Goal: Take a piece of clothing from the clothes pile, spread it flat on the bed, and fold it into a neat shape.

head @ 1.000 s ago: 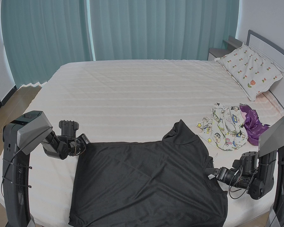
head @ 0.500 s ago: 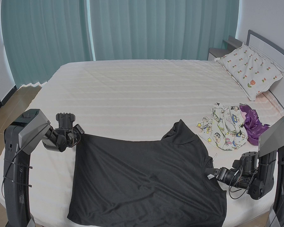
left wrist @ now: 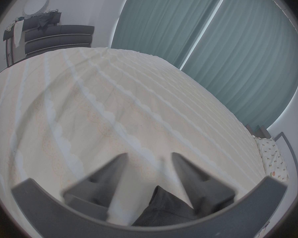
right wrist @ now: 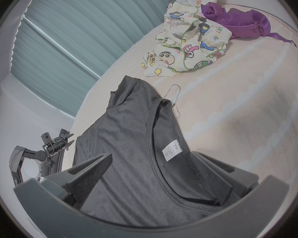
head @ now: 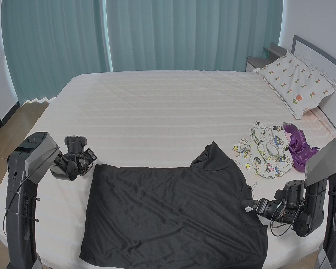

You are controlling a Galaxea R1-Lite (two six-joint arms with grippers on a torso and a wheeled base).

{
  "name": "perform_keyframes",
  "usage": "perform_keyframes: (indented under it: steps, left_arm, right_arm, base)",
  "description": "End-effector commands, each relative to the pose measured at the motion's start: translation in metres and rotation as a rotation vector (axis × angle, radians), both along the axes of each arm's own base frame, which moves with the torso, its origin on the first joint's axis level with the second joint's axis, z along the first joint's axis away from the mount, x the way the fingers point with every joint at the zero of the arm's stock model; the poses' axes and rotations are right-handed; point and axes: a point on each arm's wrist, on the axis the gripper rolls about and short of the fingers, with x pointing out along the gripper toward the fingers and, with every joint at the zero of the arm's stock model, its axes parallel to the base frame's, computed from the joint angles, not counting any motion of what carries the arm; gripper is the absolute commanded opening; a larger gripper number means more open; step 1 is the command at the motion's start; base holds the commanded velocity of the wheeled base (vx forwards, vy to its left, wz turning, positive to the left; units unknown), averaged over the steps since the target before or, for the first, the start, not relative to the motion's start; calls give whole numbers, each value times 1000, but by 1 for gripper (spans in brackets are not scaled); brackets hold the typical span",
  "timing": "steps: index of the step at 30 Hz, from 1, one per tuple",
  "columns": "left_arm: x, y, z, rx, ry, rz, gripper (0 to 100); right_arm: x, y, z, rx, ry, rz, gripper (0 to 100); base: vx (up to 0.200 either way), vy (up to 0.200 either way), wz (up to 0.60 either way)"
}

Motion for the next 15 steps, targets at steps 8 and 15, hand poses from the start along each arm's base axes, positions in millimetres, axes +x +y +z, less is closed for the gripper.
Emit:
perform_keyframes:
  steps: [8,15]
  left_arm:
    - [-49,1,17,-144,77,-7,100]
    - [-119,-10,24,-202,122,-32,100]
  right_arm:
    - [1,0,1,2,-10,0,100]
    - [0,0,1,7,-8,-2,100]
  base:
    - [0,0,0]
    - [-171,0,0]
